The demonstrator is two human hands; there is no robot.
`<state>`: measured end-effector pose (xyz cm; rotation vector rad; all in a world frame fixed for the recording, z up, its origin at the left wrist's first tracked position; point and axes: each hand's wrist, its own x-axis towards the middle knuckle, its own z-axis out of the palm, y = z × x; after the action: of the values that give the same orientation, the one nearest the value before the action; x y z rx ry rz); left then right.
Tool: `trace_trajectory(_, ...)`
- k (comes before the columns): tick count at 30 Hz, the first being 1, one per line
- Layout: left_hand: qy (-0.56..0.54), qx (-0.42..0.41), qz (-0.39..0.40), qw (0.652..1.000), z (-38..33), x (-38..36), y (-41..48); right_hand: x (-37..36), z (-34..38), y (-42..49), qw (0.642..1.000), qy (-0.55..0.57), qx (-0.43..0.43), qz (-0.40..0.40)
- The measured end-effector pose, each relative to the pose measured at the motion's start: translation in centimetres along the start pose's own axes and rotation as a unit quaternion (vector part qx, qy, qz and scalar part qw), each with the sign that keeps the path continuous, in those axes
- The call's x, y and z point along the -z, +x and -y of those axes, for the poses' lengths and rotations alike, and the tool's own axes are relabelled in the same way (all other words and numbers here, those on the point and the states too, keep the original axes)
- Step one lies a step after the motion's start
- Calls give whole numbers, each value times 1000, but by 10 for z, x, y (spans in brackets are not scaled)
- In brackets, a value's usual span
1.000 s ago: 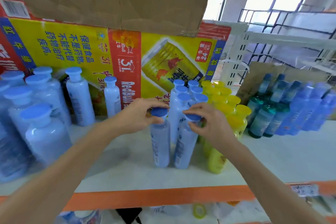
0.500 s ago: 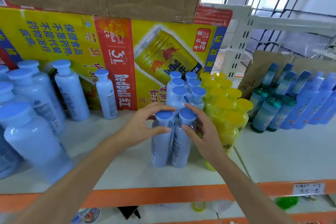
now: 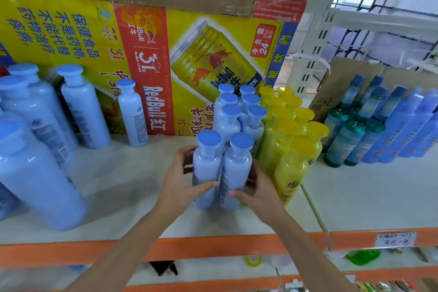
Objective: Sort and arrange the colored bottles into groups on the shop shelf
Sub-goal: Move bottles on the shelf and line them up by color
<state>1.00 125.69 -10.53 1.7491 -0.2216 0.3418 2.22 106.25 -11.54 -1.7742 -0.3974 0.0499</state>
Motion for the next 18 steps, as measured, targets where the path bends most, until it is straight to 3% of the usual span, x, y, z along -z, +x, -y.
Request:
trace_trajectory(10,-82,46,78,993,9,13,7,-24,5,-3,992,-49,6,-118)
trace_trajectory(18,-21,73,23,997,20,1,-9,-13,-14,-8,997,-63,-46,-17)
